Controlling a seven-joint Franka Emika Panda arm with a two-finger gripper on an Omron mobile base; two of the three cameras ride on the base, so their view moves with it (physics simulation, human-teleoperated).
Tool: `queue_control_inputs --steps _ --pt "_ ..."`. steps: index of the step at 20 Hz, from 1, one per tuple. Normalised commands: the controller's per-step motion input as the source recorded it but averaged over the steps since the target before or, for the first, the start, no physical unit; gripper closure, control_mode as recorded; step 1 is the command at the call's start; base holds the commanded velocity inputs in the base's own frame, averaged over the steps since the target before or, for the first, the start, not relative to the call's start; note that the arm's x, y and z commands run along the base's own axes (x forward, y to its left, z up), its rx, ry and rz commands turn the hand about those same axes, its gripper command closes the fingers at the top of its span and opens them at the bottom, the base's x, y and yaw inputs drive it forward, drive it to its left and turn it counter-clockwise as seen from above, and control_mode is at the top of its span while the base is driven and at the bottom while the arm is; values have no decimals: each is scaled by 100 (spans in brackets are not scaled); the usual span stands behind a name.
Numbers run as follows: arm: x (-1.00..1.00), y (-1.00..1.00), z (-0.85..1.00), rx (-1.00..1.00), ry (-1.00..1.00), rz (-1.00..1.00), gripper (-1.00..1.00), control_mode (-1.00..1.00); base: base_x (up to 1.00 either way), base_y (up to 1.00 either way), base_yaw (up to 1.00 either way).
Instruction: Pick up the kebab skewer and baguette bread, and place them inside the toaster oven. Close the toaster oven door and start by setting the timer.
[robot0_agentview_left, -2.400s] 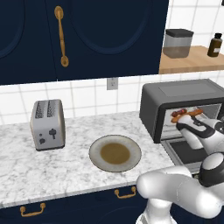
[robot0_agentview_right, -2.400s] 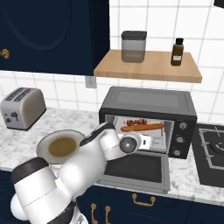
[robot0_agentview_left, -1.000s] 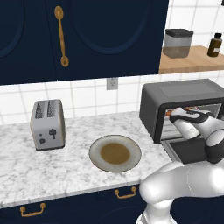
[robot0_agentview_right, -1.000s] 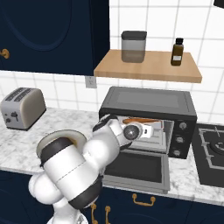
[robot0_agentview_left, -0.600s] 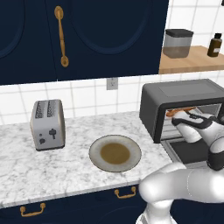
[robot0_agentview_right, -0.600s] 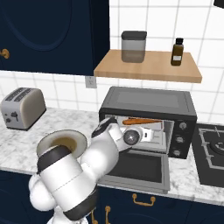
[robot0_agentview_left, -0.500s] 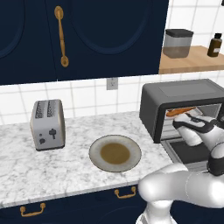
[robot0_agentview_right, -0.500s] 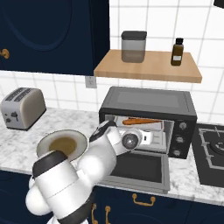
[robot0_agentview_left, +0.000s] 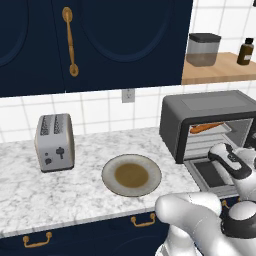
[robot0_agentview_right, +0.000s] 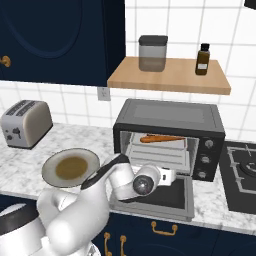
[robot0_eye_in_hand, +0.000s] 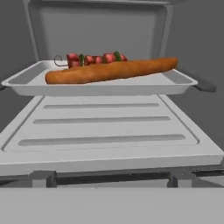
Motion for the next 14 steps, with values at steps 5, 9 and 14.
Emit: queue_control_inputs --steps 5,9,14 --pt "-59 -26 2 0 1 0 -100 -100 0 0 0" --pt "-38 -23 0 0 5 0 -100 -100 0 0 0" --pt "-33 -22 0 0 5 0 -100 -100 0 0 0"
